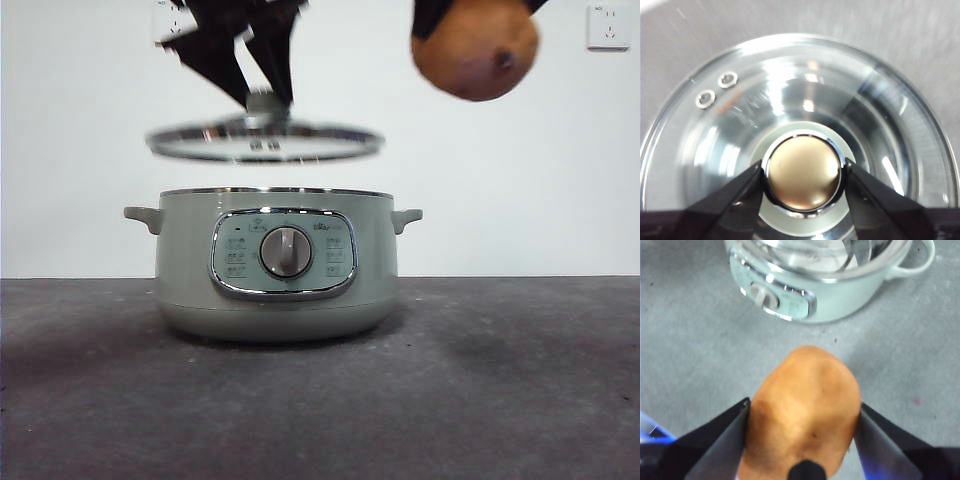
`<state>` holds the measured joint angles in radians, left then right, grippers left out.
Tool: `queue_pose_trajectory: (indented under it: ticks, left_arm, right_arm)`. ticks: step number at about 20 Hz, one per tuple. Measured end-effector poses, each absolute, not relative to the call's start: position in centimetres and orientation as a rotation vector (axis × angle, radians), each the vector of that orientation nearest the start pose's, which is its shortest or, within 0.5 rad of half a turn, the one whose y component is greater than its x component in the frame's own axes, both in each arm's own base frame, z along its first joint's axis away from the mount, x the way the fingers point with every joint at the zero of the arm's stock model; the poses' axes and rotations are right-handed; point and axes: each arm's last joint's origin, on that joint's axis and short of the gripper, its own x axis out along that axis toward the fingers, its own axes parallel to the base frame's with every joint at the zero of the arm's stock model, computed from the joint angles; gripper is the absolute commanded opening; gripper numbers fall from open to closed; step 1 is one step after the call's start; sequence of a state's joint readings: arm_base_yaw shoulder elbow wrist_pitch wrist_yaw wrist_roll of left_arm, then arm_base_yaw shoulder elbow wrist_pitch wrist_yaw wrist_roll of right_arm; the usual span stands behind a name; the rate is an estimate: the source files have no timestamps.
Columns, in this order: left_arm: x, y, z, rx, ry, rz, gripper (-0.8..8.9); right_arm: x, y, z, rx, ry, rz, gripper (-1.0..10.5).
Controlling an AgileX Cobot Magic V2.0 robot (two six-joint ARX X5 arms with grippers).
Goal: Pick up the potato,open the lid,put the potato in the pot,close the lid
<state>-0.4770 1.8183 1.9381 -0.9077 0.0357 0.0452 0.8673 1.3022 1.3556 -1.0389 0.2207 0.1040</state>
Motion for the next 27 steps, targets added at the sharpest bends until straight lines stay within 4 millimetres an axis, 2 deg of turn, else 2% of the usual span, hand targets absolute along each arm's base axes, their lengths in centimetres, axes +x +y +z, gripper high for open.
queue_pose_trajectory:
  ticks: [3, 8, 12, 15, 20, 23, 26, 27]
  left_arm:
    - [34.1, -15.3, 39.9, 0.186, 0.719, -0.449, -0.09]
    - [34.8, -9.9, 40.5, 0.152, 0.749, -0.313, -0.09]
    - [34.7, -5.8, 41.4, 0.124, 0.739, -0.206, -0.09]
    - [34.7, -3.6, 41.1, 0.132, 0.783, -0.156, -0.09]
    - [34.9, -1.6, 41.1, 0.118, 0.781, -0.123, -0.09]
    - [34.9, -1.3, 41.1, 0.085, 0.777, -0.179, -0.09]
    - [34.9, -1.4, 41.1, 0.078, 0.775, -0.196, -0.09]
    - [34.9, -1.4, 41.1, 0.078, 0.775, -0.195, -0.09]
  right_arm:
    - [18.9, 20.0, 35.6, -0.403, 0.89, 0.526, -0.1]
    - [24.9, 22.4, 36.9, -0.293, 0.9, 0.549, -0.1]
    - [30.3, 24.6, 36.3, -0.253, 0.908, 0.545, -0.1]
    - [33.7, 27.0, 34.5, -0.252, 0.939, 0.587, -0.1]
    - [37.3, 29.9, 30.1, -0.305, 1.006, 0.598, -0.1]
    - [38.3, 30.7, 26.8, -0.334, 1.074, 0.589, -0.1]
    - [38.8, 31.0, 24.5, -0.342, 1.145, 0.596, -0.1]
    - [38.9, 30.8, 24.6, -0.338, 1.146, 0.595, 0.0]
